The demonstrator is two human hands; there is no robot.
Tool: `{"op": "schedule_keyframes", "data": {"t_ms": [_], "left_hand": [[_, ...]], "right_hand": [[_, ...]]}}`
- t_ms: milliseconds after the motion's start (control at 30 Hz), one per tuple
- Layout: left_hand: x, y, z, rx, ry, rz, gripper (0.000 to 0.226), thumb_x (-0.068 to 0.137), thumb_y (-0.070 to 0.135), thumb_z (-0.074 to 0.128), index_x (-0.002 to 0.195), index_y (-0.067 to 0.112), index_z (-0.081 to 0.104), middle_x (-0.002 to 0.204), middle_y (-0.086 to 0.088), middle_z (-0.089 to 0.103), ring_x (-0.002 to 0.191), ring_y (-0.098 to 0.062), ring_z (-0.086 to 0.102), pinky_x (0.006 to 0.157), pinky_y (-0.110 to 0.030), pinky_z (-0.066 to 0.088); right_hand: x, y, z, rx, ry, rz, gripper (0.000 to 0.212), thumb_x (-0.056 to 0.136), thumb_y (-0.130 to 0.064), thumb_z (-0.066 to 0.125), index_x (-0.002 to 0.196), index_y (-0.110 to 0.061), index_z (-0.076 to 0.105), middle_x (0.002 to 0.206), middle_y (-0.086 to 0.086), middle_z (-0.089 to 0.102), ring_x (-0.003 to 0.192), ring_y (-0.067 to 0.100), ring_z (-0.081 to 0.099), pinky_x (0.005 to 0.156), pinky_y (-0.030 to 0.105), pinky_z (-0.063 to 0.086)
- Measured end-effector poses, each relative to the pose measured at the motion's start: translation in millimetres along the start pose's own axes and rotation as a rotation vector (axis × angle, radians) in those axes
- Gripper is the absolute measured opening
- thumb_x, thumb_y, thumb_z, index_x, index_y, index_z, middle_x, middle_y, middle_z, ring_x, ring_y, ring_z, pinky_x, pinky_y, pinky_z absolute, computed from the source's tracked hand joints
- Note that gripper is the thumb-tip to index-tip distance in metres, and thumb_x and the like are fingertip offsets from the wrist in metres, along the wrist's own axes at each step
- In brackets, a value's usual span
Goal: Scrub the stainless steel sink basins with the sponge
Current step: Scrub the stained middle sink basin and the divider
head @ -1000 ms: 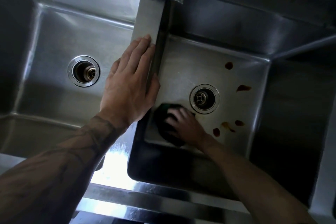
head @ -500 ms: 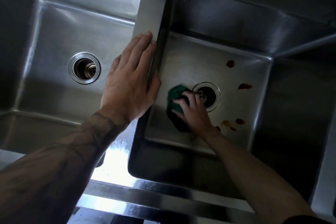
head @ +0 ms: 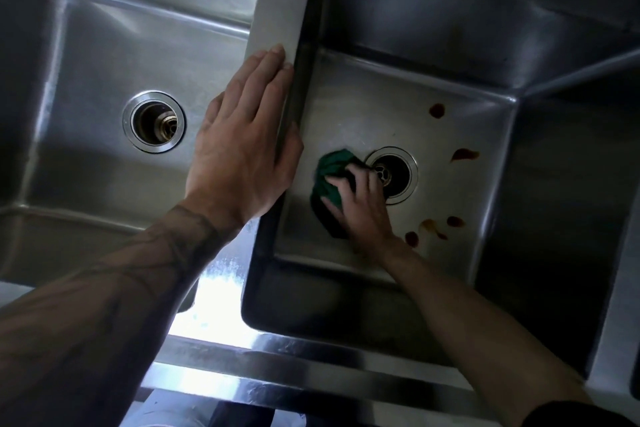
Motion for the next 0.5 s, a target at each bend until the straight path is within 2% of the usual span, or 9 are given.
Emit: {"op": "schedule_keyframes", "data": {"t_ms": [33,133,167,233,300,367,433,500], "left_hand": [[0.3,-0.1,-0.2,0.002,-0.002,0.0,0.066,0.096,0.024,0.052,0.157,0.003,0.043,0.17,-0.011,0.034,0.159,-0.03,0.03,0.125,-0.049,0.034],[0.4,0.5,-1.1,-0.002,-0.012,-0.003,0.066,0.096,0.025,0.052,0.157,0.003,0.043,0.171,-0.011,0.033,0.159,-0.029,0.029,0.125,-0.049,0.034],[0.8,0.8,-1.5,-0.003,-0.012,-0.005,0.066,0.096,0.025,0.052,0.157,0.003,0.043,0.171,-0.011,0.033,0.159,-0.029,0.029,0.125,-0.049,0.034],[0.9,0.9,-2.4,-0.003,-0.01,-0.005,0.066,0.096,0.024,0.054,0.157,0.003,0.043,0.171,-0.011,0.033,0.159,-0.029,0.029,0.125,-0.049,0.034],[0.6,0.8,-2.0,-0.002,-0.011,-0.001,0.066,0.096,0.024,0.054,0.157,0.002,0.043,0.17,-0.011,0.034,0.159,-0.03,0.029,0.125,-0.05,0.033],[0.3,0.4,-1.7,-0.002,-0.008,0.0,0.065,0.097,0.025,0.052,0.158,0.003,0.043,0.17,-0.011,0.034,0.159,-0.03,0.029,0.125,-0.05,0.033],[-0.3,1.4,-2.1,-0.006,-0.007,-0.002,0.065,0.097,0.027,0.05,0.158,0.003,0.043,0.171,-0.01,0.033,0.159,-0.03,0.029,0.125,-0.051,0.034],[-0.5,3.0,-2.9,-0.011,-0.009,-0.009,0.066,0.097,0.028,0.049,0.158,0.004,0.042,0.171,-0.009,0.033,0.159,-0.029,0.029,0.125,-0.051,0.033]], "right_hand": [[-12.1,-5.6,4.4,-0.011,-0.029,-0.091,0.042,0.096,-0.045,0.059,0.127,-0.016,0.063,0.134,0.019,0.051,0.111,0.037,0.049,0.094,0.047,0.049],[-63.2,-6.4,7.7,-0.088,-0.251,-0.535,0.049,0.084,-0.046,0.074,0.124,-0.02,0.067,0.135,0.017,0.058,0.111,0.037,0.055,0.092,0.046,0.055],[-67.8,1.8,4.3,-0.114,-0.269,-0.591,0.049,0.082,-0.046,0.075,0.124,-0.021,0.068,0.134,0.016,0.061,0.111,0.036,0.055,0.091,0.045,0.055],[-54.5,17.1,-6.2,-0.112,-0.176,-0.487,0.043,0.088,-0.042,0.068,0.123,-0.017,0.067,0.131,0.017,0.061,0.109,0.034,0.05,0.089,0.044,0.055],[-34.7,26.7,-11.8,-0.075,-0.067,-0.19,0.04,0.095,-0.037,0.065,0.128,-0.014,0.063,0.132,0.019,0.055,0.11,0.035,0.048,0.093,0.046,0.051],[-34.2,19.8,-8.8,-0.037,-0.038,-0.021,0.043,0.095,-0.035,0.066,0.132,-0.014,0.06,0.135,0.02,0.05,0.114,0.037,0.049,0.098,0.048,0.048],[-53.5,9.4,-1.6,-0.027,-0.106,-0.078,0.046,0.092,-0.035,0.068,0.131,-0.013,0.059,0.136,0.021,0.05,0.115,0.038,0.049,0.098,0.05,0.049],[-76.1,9.9,-3.0,-0.047,-0.231,-0.282,0.048,0.089,-0.037,0.072,0.131,-0.014,0.062,0.139,0.019,0.053,0.118,0.039,0.051,0.099,0.05,0.051]]}}
Point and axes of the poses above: each hand's wrist, its own x-axis towards the middle knuckle, its own z-axis out of the palm, y = z × x, the point moved 5 cm from there along x, towards the middle knuckle
